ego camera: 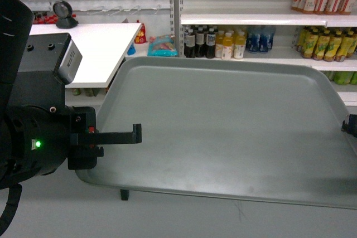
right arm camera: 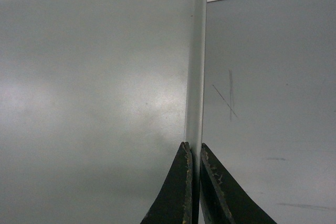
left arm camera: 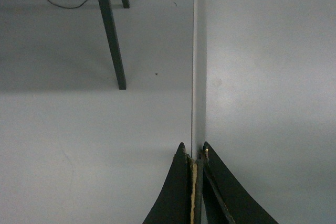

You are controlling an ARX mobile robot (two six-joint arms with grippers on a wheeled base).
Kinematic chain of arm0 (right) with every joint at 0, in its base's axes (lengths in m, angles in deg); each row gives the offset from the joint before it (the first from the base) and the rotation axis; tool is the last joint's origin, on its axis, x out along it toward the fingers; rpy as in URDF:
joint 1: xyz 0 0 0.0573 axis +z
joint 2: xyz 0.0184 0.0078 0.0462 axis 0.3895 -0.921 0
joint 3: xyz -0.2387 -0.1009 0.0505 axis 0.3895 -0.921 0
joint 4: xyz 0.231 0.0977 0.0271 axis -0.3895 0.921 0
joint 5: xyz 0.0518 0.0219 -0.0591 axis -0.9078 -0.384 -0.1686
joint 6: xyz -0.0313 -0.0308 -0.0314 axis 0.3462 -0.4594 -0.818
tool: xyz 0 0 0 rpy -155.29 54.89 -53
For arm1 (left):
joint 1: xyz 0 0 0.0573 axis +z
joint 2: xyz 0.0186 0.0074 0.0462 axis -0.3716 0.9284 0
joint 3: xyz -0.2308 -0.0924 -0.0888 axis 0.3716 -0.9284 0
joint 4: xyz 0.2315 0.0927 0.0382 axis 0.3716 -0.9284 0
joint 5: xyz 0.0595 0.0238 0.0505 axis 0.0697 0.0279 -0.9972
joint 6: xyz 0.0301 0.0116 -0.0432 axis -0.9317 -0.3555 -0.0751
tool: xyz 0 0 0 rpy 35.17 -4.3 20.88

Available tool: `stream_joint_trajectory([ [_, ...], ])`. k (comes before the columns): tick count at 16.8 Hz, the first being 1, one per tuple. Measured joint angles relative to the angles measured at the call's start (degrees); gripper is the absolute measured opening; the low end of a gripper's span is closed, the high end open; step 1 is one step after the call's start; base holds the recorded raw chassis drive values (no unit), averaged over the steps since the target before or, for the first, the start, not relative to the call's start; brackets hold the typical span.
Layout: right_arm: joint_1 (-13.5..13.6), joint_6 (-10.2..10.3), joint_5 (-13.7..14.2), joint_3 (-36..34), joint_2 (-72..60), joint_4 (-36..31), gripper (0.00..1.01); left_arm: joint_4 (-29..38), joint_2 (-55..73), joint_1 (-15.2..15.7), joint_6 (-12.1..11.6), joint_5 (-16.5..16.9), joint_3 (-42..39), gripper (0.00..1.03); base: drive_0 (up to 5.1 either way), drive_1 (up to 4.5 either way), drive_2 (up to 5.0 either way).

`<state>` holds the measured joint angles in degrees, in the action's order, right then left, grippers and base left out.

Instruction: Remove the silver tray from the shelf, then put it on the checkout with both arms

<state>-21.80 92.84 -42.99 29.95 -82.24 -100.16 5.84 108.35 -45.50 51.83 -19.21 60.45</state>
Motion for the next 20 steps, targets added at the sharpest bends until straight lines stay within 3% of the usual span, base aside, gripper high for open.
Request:
stream_joint_trajectory([
  [20, 0.0, 0.0, 0.0, 0.0, 0.0, -0.1, 0.03, 0.1, 0.0, 0.0, 0.0, 0.0, 0.0, 0.03, -5.0, 2.5, 2.5],
])
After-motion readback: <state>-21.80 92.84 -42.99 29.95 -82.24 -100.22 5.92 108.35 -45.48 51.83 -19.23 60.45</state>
